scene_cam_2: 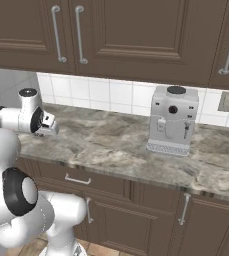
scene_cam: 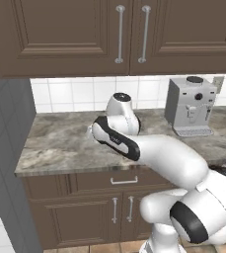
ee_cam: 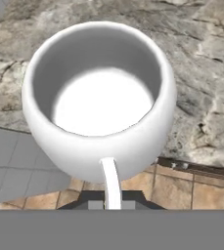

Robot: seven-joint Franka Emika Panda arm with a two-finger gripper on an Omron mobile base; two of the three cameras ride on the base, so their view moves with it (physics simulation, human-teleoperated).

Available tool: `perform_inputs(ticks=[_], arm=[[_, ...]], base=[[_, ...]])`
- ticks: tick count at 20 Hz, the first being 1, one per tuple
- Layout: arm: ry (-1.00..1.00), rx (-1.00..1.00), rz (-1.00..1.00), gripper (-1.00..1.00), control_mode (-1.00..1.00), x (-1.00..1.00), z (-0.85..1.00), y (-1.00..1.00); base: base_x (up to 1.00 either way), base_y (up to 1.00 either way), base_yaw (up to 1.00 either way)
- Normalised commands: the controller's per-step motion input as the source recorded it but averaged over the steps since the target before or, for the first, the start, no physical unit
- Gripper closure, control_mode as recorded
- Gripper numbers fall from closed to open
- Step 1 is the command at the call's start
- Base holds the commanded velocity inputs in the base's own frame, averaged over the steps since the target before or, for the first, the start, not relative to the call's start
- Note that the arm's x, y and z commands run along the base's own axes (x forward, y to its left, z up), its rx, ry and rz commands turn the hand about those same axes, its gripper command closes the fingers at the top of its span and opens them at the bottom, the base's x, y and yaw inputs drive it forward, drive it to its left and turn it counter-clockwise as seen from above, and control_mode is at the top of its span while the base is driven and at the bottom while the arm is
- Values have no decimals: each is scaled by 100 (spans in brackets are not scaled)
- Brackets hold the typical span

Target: Clear the mugs and bowl far away from the sink.

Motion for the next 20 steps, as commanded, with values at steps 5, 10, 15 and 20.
perform_inputs(ticks=[5,10,15,20], arm=[[5,0,0,100,-100,28,-20,26],[5,-1,0,100,-100,32,-25,27],[4,-2,0,100,-100,31,-23,25],[4,-3,0,100,-100,34,-26,28]], base=[[0,0,0],[0,0,0],[0,0,0],[0,0,0]])
